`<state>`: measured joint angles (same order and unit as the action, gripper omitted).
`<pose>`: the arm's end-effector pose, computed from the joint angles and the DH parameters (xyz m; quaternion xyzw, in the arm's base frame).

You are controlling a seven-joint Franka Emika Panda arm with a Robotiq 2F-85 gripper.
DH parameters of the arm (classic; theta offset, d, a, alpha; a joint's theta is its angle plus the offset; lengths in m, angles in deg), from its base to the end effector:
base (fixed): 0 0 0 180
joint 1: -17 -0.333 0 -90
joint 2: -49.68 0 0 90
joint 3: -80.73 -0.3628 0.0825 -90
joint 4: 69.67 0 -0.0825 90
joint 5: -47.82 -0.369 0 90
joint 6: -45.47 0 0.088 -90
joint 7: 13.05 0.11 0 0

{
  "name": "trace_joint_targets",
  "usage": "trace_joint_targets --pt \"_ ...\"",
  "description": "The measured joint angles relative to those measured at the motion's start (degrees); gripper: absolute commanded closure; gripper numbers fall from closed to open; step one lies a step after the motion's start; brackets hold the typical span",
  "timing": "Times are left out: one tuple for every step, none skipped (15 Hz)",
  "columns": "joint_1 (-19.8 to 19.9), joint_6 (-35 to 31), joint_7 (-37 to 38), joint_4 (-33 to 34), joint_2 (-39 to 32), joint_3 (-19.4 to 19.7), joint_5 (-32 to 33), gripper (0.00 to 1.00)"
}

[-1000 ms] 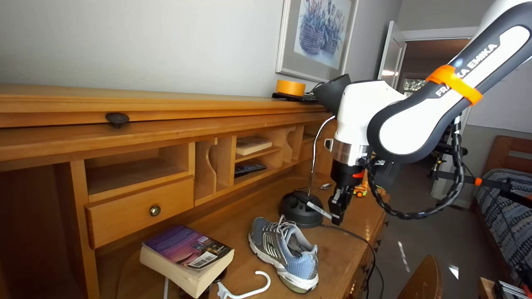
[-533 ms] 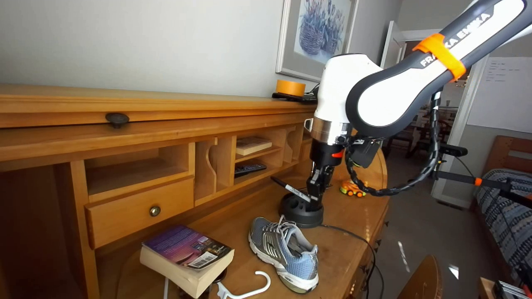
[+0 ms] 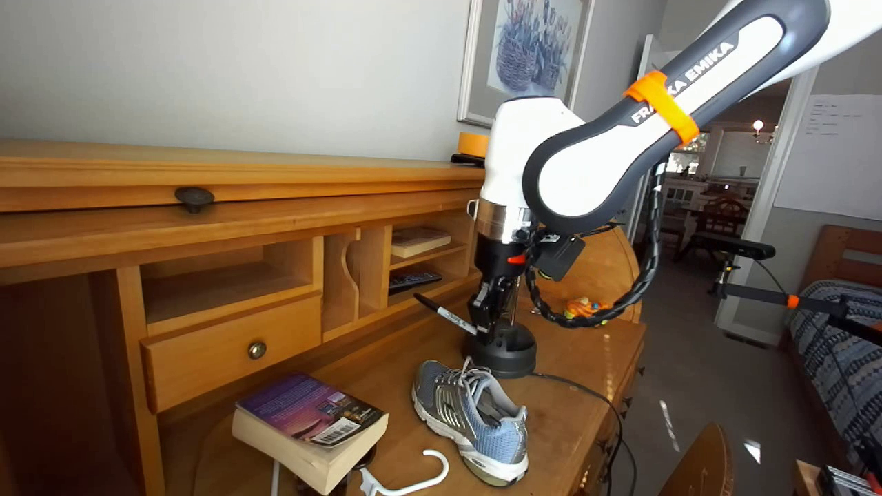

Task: Take the marker out of the sneaker and put it on the shelf.

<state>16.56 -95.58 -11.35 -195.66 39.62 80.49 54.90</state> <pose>0.5573 0.0065 0.3655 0.9975 0.0374 0.0444 0.0396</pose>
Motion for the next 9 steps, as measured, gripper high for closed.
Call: trace_joint_targets --pt "-0.17 0.0 0.0 0.97 -0.99 0.0 0.09 0.97" --pt "-0.31 0.0 0.0 1.97 -1.93 0.0 0.14 0.97" --pt "-0.42 0.0 0.0 2.98 -2.79 0.0 0.2 0.97" --pt "-0.5 0.0 0.01 4.03 -3.64 0.01 0.33 0.97" --pt "-0.6 0.0 0.01 5.06 -4.45 0.02 0.45 0.97" --pt "-0.69 0.0 0.01 6.09 -5.26 0.02 0.58 0.97" --pt "-0.81 0.0 0.02 7.02 -5.99 0.05 0.7 0.97" --pt "-0.97 -0.05 0.11 7.78 -6.71 0.11 0.88 0.97" --pt "-1.18 -0.12 0.22 8.4 -7.38 0.2 1.27 0.97"
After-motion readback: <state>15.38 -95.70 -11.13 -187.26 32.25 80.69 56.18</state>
